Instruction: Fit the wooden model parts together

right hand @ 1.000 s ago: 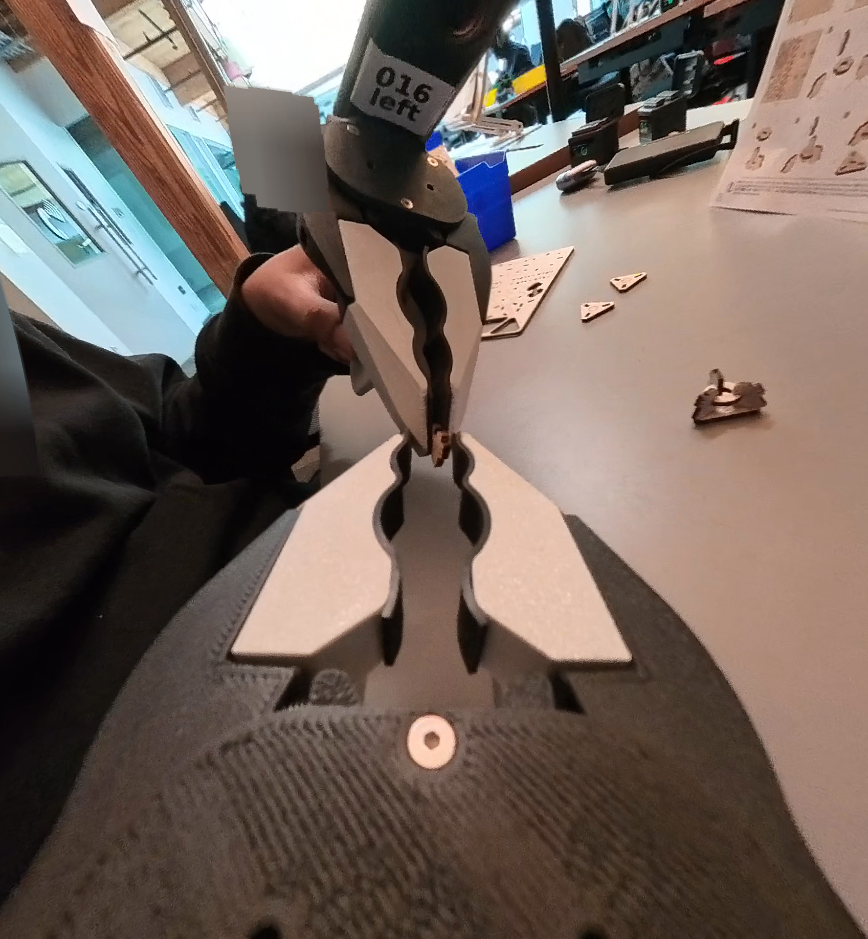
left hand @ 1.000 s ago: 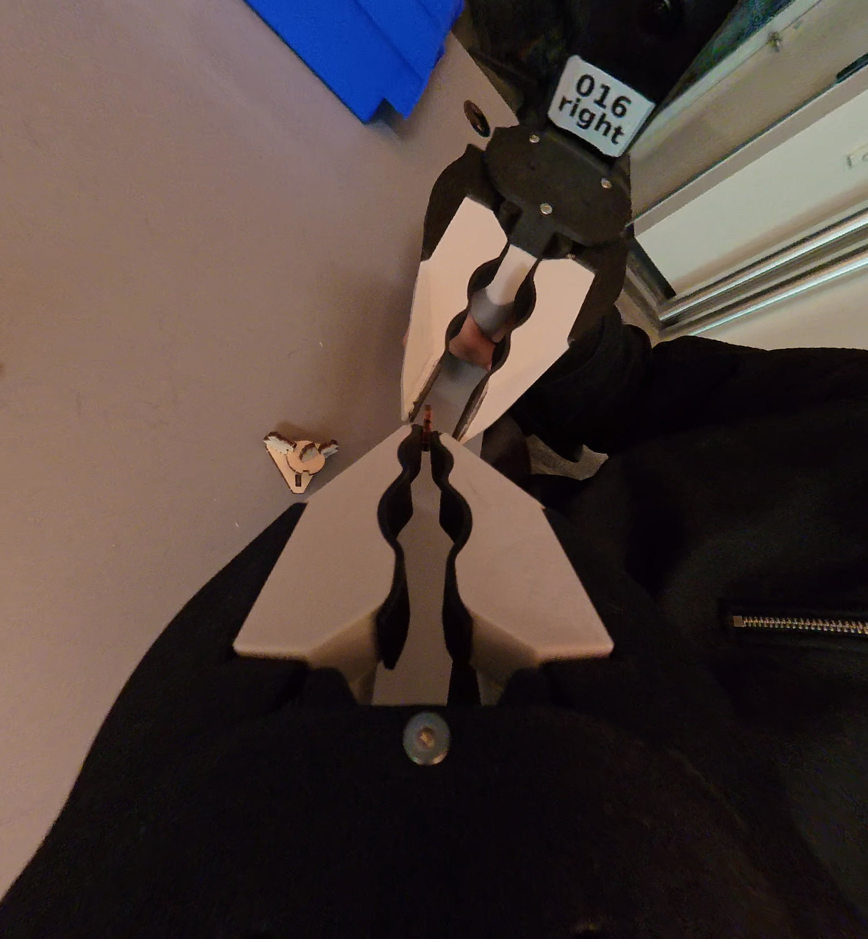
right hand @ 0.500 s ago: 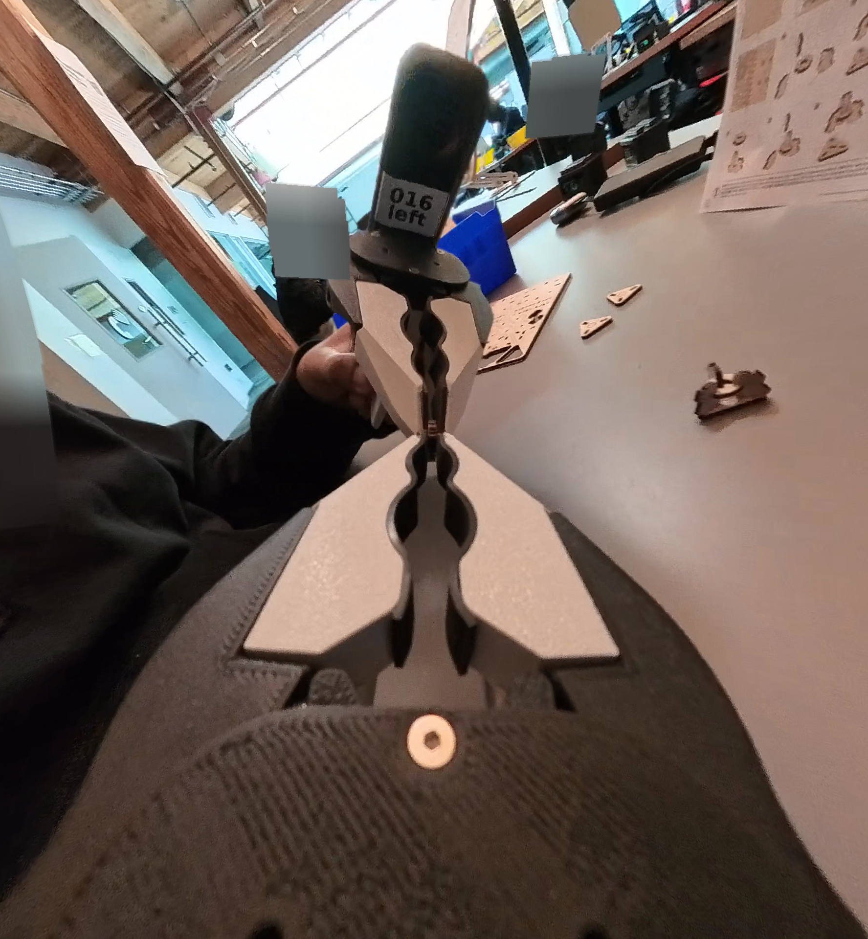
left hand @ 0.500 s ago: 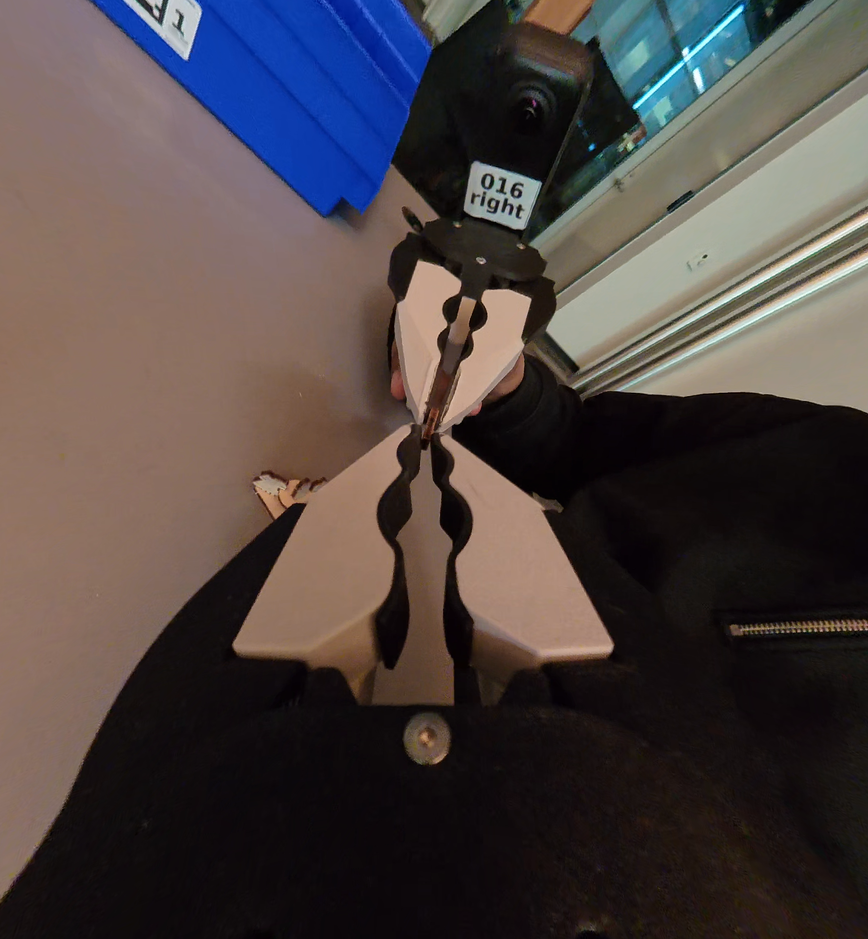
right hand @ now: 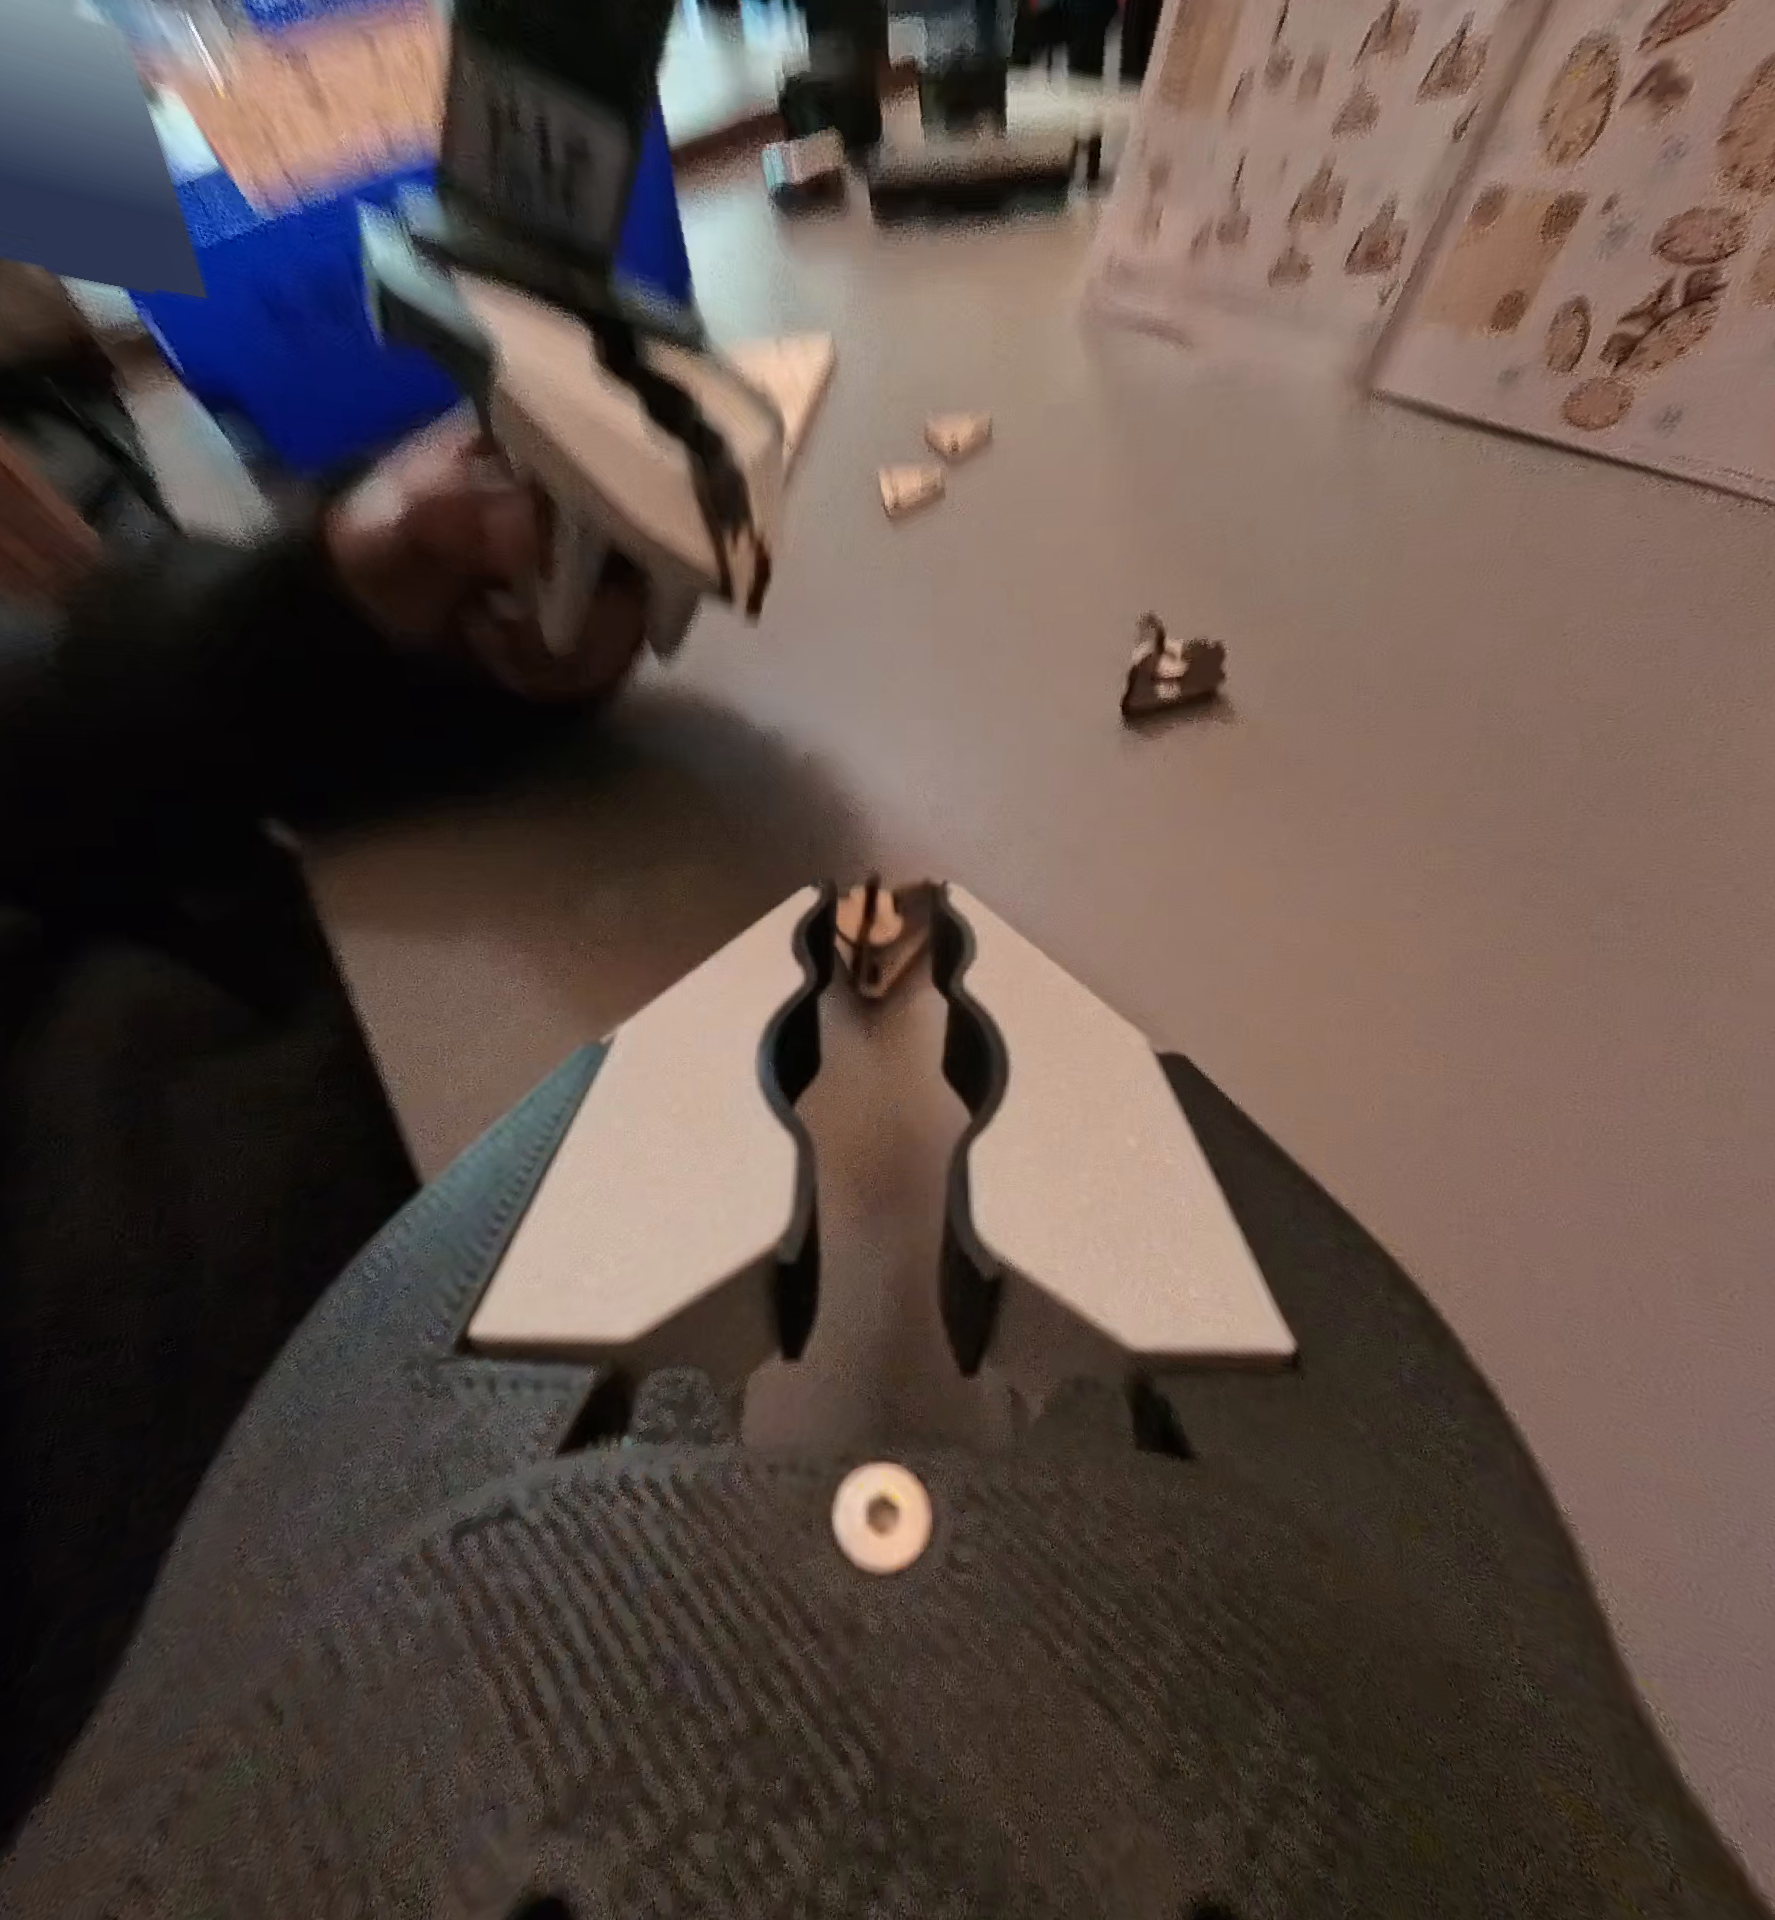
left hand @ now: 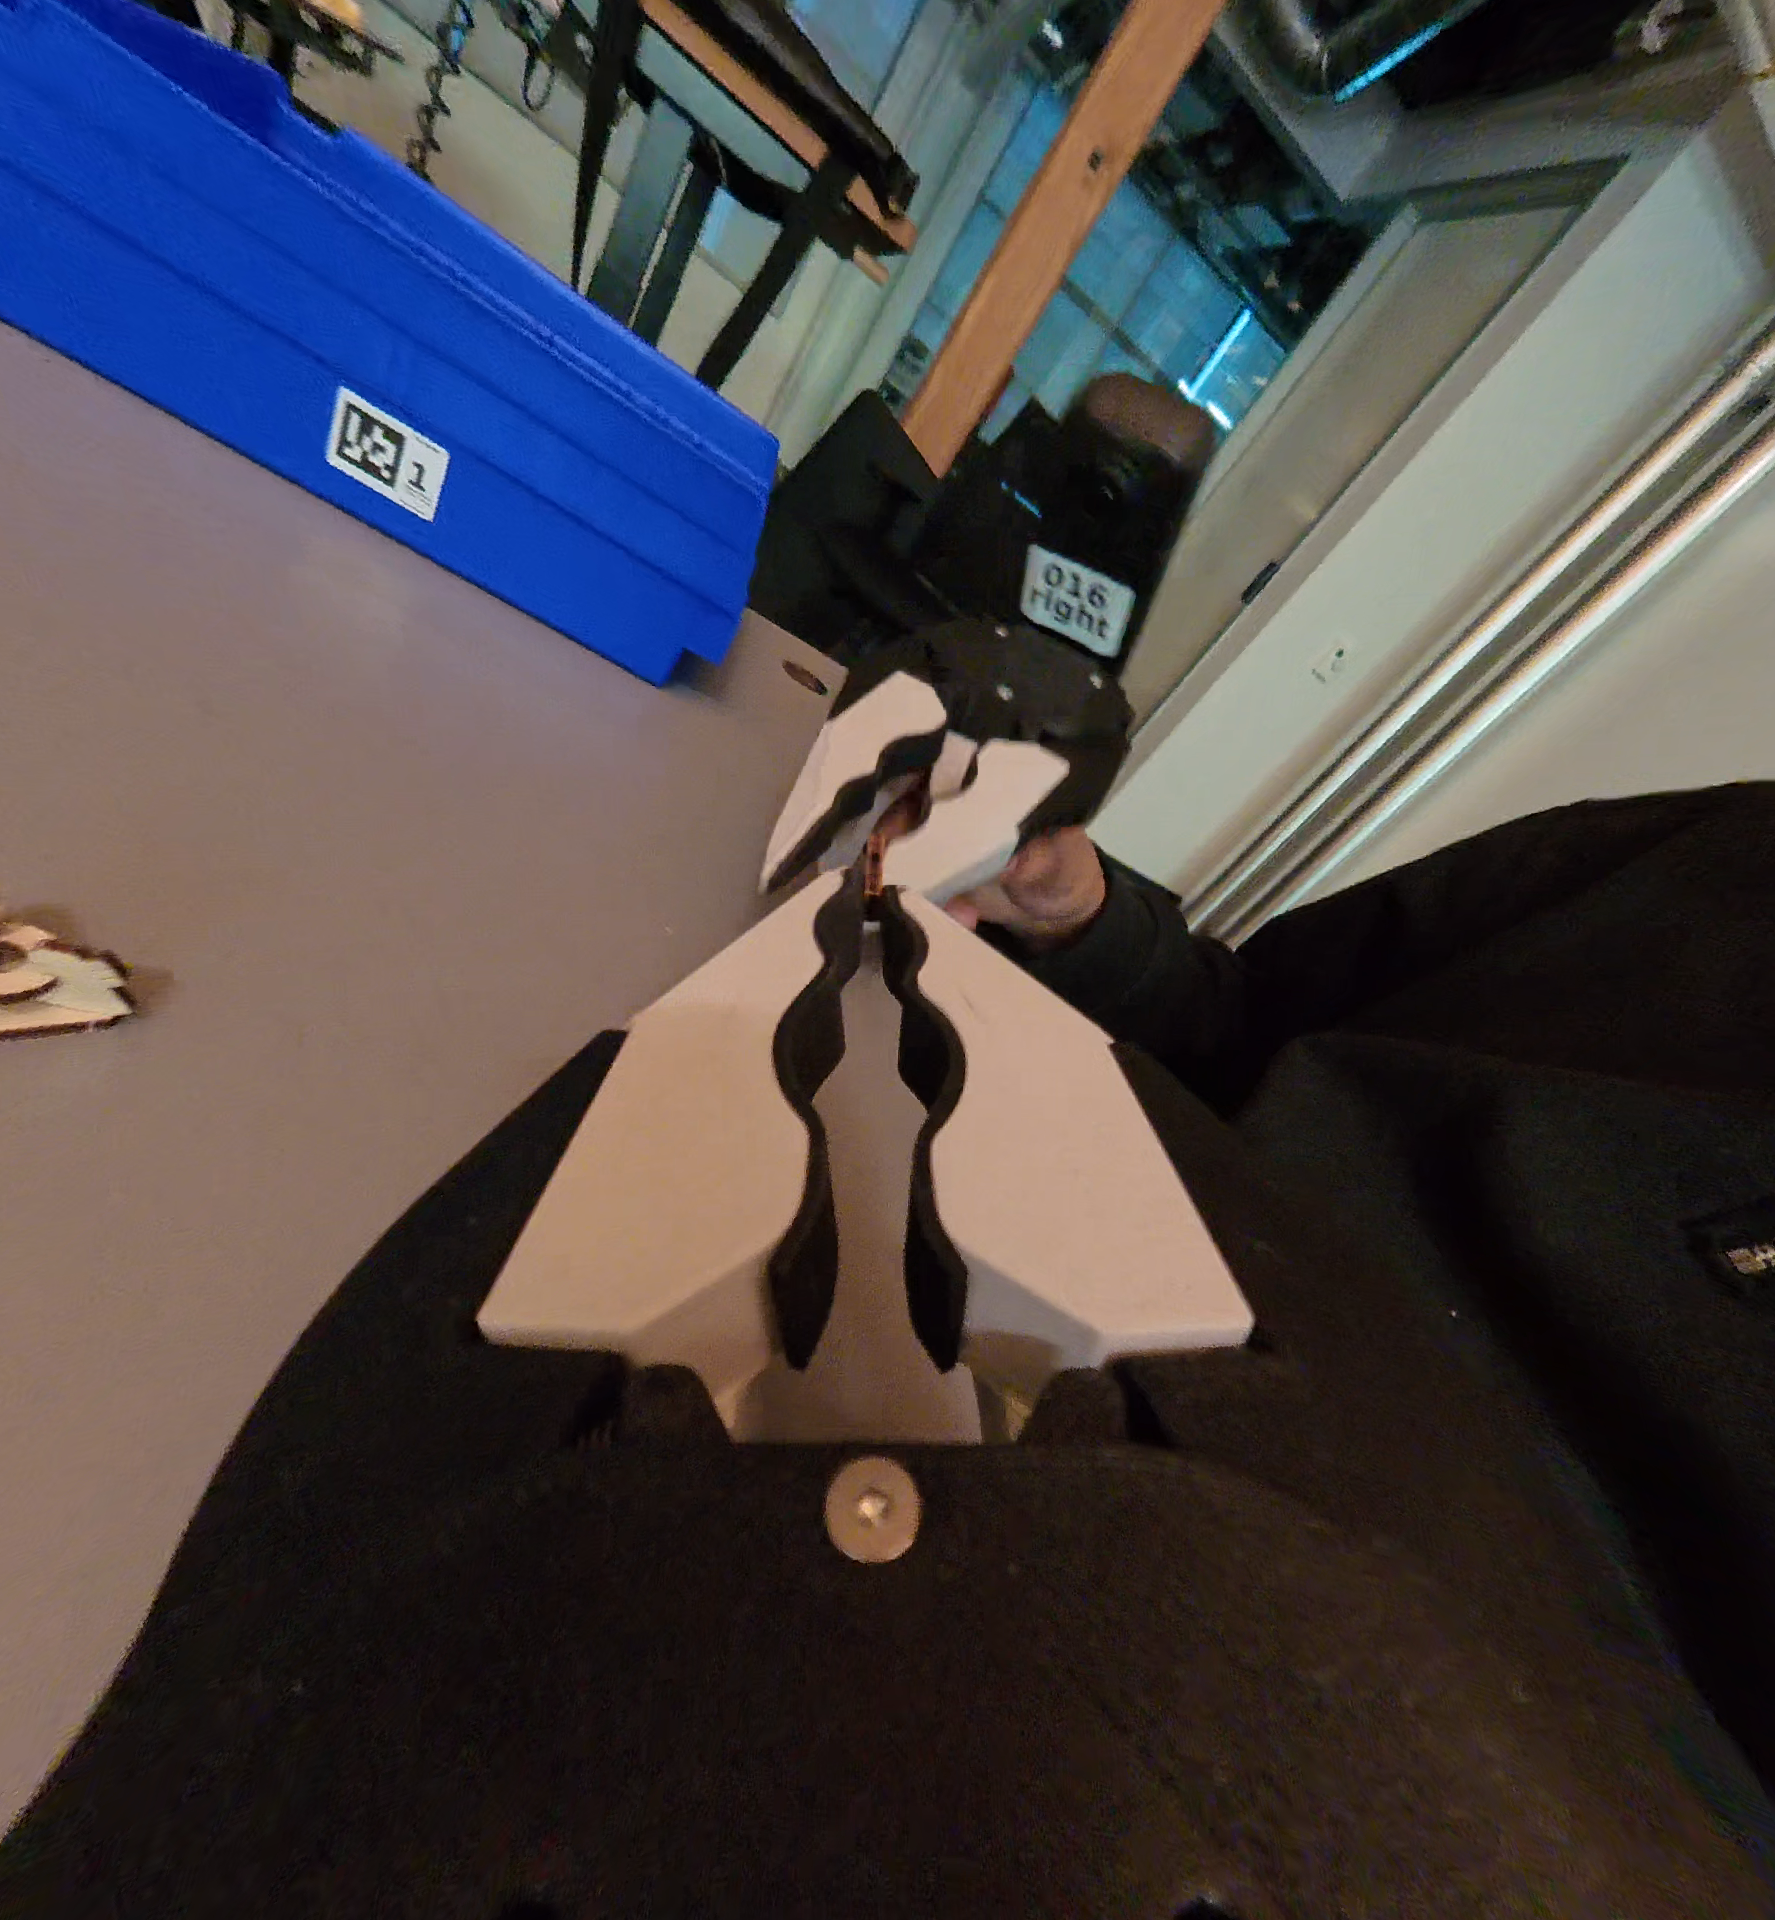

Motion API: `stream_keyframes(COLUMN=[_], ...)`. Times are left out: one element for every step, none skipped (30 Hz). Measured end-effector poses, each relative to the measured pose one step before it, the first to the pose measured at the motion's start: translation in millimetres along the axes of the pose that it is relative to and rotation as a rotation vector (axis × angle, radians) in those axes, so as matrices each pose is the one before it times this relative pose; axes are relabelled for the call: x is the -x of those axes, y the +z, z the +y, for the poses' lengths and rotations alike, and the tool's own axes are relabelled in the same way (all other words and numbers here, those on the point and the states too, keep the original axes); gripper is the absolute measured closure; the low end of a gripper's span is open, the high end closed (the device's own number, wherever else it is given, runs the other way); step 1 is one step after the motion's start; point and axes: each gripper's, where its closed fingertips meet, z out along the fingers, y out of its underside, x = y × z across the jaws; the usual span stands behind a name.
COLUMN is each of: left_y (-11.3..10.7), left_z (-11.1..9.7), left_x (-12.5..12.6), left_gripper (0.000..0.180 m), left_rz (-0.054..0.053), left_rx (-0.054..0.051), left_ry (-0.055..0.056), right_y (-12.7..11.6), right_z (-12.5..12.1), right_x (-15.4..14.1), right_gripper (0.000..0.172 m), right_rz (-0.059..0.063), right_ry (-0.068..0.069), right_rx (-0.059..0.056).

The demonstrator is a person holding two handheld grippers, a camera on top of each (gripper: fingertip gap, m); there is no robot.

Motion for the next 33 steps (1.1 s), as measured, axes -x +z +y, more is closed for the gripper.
stream_keyframes(left_y=[-1.96, -1.49, -1.27, -1.17, -0.92, -0.75, -0.36, -0.22, -0.25, -0.26, -0.36, -0.54, -0.57, -0.58, -0.48, -0.47, -0.29, -0.16, -0.04, 0.04, -0.01, -0.04, 0.13, 0.19, 0.28, 0.32, 0.36, 0.29, 0.22, 0.32, 0.12, 0.02, 0.04], left_z=[-1.25, -0.77, -0.35, 0.12, 0.61, 1.09, 1.29, 1.23, 1.18, 1.01, 0.73, 0.59, 0.43, 0.28, 0.26, 0.36, 0.41, 0.46, 0.61, 0.56, 0.35, 0.75, 0.78, 0.87, 0.88, 0.53, 0.35, 0.38, 0.33, 0.28, 0.08, 0.00, 0.07], left_x=[1.12, 0.93, 1.10, 1.36, 1.71, 1.26, 0.90, 0.69, 0.60, 0.66, 0.49, 0.12, -0.12, -0.36, -0.18, -0.12, -0.07, -0.03, 0.30, 0.41, 0.77, 1.65, 1.95, 2.06, 2.55, 1.43, 0.26, 0.41, 0.70, 0.49, 0.48, 0.63, 0.47], left_gripper=[0.180, 0.180, 0.180, 0.180, 0.180, 0.180, 0.180, 0.180, 0.180, 0.180, 0.180, 0.180, 0.180, 0.180, 0.180, 0.180, 0.180, 0.180, 0.180, 0.180, 0.180, 0.180, 0.180, 0.180, 0.180, 0.180, 0.180, 0.180, 0.180, 0.180, 0.180, 0.180, 0.180], left_rz=[0.0011, 0.0009, -0.0033, -0.0095, -0.0132, -0.0108, -0.0076, -0.0062, -0.0054, -0.0058, -0.0057, -0.0032, -0.0015, -0.0010, -0.0014, -0.0022, -0.0020, -0.0028, -0.0045, -0.0053, -0.0071, -0.0115, -0.0110, -0.0119, -0.0159, -0.0113, -0.0046, -0.0052, -0.0059, -0.0018, -0.0010, -0.0017, -0.0003], left_rx=[-0.0128, -0.0101, -0.0064, -0.0030, -0.0005, 0.0026, 0.0033, 0.0032, 0.0038, 0.0023, 0.0006, -0.0012, -0.0023, -0.0026, -0.0024, -0.0012, -0.0006, 0.0003, 0.0016, 0.0017, 0.0017, 0.0031, 0.0041, 0.0056, 0.0056, 0.0038, 0.0025, 0.0023, 0.0022, 0.0018, 0.0010, 0.0000, -0.0001], left_ry=[-0.0133, -0.0126, -0.0073, -0.0008, 0.0020, 0.0011, -0.0004, -0.0015, -0.0015, -0.0007, -0.0016, -0.0025, -0.0030, -0.0026, -0.0017, -0.0013, -0.0006, -0.0002, 0.0005, 0.0017, 0.0017, 0.0000, -0.0017, -0.0035, -0.0040, -0.0008, 0.0033, 0.0029, 0.0001, -0.0019, -0.0030, -0.0040, -0.0043], right_y=[5.60, 6.46, 6.22, 4.80, 3.13, 1.85, 1.59, 1.50, 1.48, 1.37, 1.11, 1.08, 1.22, 1.13, 0.76, 0.72, 0.54, 0.40, 0.18, -0.28, -0.76, -1.05, -1.20, -1.24, -1.19, -1.09, -1.04, -1.00, -0.78, -0.61, -0.36, -0.26, -0.08], right_z=[9.19, 7.03, 4.72, 2.40, 0.57, -0.20, 0.56, 1.60, 1.85, 1.66, 1.17, 0.70, 0.68, 0.32, -0.63, -0.57, -0.54, -0.78, -1.33, -1.78, -1.81, -1.81, -1.48, -1.40, -1.49, -1.49, -1.40, -1.20, -0.77, -0.21, 0.09, 0.22, 0.81], right_x=[0.30, 2.63, 4.53, 3.05, 0.99, 0.53, 0.11, -1.16, -2.41, -3.35, -3.29, -2.27, -1.46, -1.17, -0.37, -0.04, -0.75, -0.48, 0.27, 0.77, 0.19, -0.45, -0.44, -0.16, 0.37, 0.93, 0.52, -0.44, -1.16, -1.04, -0.85, -0.66, -0.15], right_gripper=[0.153, 0.151, 0.150, 0.147, 0.147, 0.149, 0.151, 0.152, 0.155, 0.159, 0.163, 0.167, 0.171, 0.170, 0.171, 0.171, 0.171, 0.171, 0.171, 0.171, 0.171, 0.171, 0.171, 0.170, 0.170, 0.171, 0.171, 0.170, 0.170, 0.170, 0.170, 0.171, 0.170], right_rz=[0.0306, 0.0115, -0.0065, -0.0042, 0.0008, -0.0049, -0.0106, -0.0069, 0.0003, 0.0085, 0.0118, 0.0085, 0.0044, 0.0033, -0.0007, -0.0014, 0.0034, 0.0013, -0.0053, -0.0094, -0.0074, -0.0051, -0.0078, -0.0105, -0.0159, -0.0204, -0.0185, -0.0118, -0.0069, -0.0074, -0.0085, -0.0082, -0.0106], right_ry=[-0.0640, -0.0429, -0.0280, -0.0212, -0.0167, -0.0092, -0.0005, 0.0036, 0.0003, -0.0065, -0.0111, -0.0118, -0.0103, -0.0093, -0.0097, -0.0118, -0.0087, -0.0023, 0.0038, 0.0093, 0.0159, 0.0210, 0.0237, 0.0279, 0.0307, 0.0320, 0.0309, 0.0272, 0.0231, 0.0219, 0.0220, 0.0210, 0.0204], right_rx=[0.0690, 0.0526, 0.0386, 0.0278, 0.0137, 0.0059, 0.0084, 0.0127, 0.0146, 0.0135, 0.0102, 0.0076, 0.0073, 0.0054, -0.0001, -0.0009, -0.0008, -0.0026, -0.0059, -0.0097, -0.0118, -0.0126, -0.0121, -0.0114, -0.0125, -0.0119, -0.0109, -0.0098, -0.0067, -0.0027, -0.0007, 0.0002, 0.0040])
